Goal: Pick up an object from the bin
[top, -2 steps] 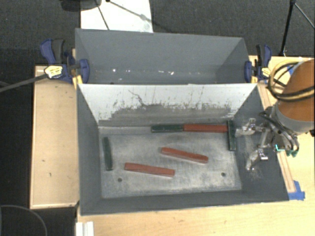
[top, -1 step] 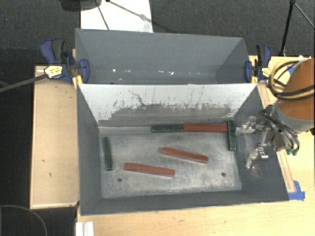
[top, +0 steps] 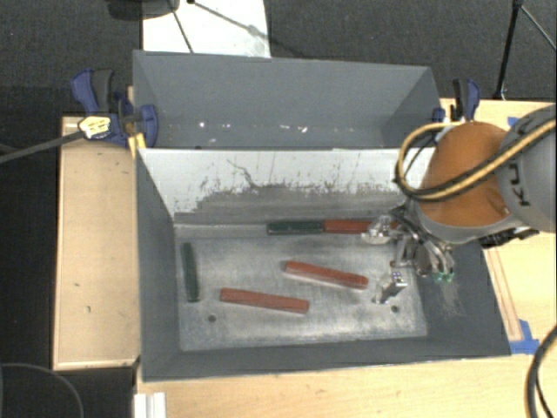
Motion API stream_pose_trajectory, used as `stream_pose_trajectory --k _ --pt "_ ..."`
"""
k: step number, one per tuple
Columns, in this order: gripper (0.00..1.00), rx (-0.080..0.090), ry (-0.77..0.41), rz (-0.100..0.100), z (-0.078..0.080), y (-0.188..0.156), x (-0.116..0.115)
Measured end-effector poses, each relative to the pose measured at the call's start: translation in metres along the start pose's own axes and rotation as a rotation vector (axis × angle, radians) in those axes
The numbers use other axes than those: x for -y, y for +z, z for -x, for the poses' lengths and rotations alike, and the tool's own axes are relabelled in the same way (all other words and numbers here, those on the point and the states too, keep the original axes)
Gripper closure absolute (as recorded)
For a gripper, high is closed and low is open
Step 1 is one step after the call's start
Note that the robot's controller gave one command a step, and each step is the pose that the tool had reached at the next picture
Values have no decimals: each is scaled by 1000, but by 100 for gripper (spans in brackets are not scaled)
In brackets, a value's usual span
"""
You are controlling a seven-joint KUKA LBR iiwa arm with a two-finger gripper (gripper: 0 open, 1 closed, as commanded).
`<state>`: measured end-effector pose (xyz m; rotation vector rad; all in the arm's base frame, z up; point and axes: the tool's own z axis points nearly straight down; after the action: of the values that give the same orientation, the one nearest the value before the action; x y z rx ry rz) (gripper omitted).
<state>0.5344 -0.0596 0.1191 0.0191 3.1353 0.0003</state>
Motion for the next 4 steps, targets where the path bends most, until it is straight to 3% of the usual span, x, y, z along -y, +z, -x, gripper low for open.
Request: stream_pose_trajectory --k 1,2,3,4 --pt "0 -8 48 1 -9 -5 -26" --pt "0 -3 233 0 -7 9 -67" --pt "0 -3 206 1 -3 48 -78" --pt "100 4 172 1 -1 44 -97"
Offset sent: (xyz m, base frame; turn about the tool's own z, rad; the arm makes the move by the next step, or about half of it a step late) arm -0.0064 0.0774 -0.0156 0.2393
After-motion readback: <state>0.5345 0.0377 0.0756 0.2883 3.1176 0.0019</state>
